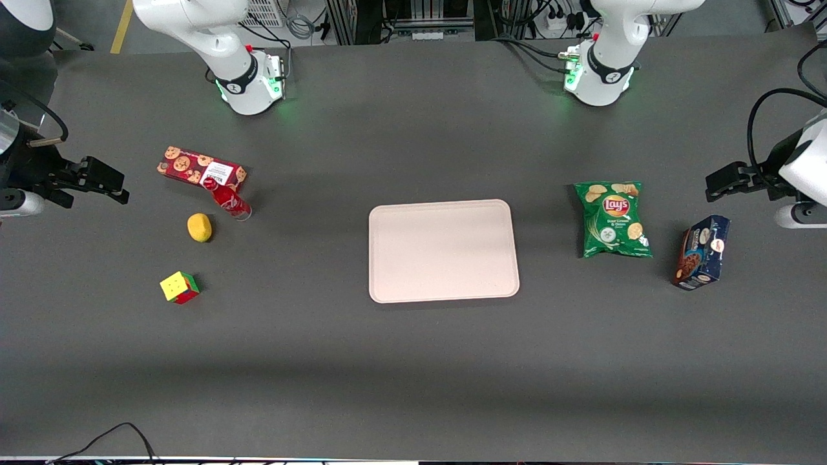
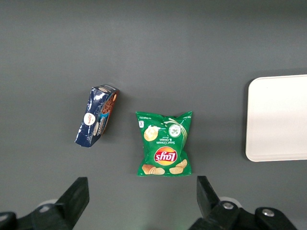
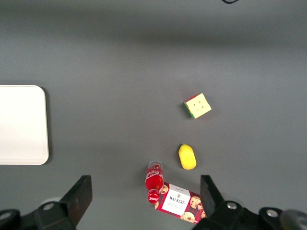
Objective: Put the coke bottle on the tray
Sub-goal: 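Move the right gripper down toward the red Coca-Cola bottle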
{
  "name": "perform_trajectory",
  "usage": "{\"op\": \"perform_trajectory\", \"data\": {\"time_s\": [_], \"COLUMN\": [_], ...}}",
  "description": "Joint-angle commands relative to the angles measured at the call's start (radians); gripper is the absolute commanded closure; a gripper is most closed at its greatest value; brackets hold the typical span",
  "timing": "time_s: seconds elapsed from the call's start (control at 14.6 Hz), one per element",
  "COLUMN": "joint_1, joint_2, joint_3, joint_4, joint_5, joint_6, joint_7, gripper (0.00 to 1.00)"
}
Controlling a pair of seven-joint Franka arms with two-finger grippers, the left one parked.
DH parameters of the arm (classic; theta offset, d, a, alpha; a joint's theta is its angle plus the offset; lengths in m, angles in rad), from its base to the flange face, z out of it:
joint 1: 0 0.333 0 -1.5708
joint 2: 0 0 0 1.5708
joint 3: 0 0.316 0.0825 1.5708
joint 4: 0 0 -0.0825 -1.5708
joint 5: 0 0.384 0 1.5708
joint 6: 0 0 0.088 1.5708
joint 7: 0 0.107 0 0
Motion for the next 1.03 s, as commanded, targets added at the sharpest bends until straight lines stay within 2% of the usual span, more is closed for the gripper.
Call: {"op": "perform_trajectory", "data": {"time_s": [0.0,0.27,0.41,0.62,0.76,0.96], "joint_1": [0.004,-0.001,-0.005,0.001,0.002,0.001], "joint_2": [0.003,0.003,-0.013,-0.059,-0.119,-0.307], "joint_3": [0.002,0.002,-0.002,0.020,0.022,0.024], "joint_4": [0.026,0.011,-0.040,-0.141,-0.262,-0.614], "joint_5": [0.020,0.028,0.081,0.031,0.018,0.008], "joint_6": [-0.024,-0.027,-0.024,-0.010,0.040,0.288], "joint_7": [0.023,0.023,0.017,0.020,0.019,-0.001], "gripper": [0.00,0.00,0.00,0.00,0.00,0.00]}}
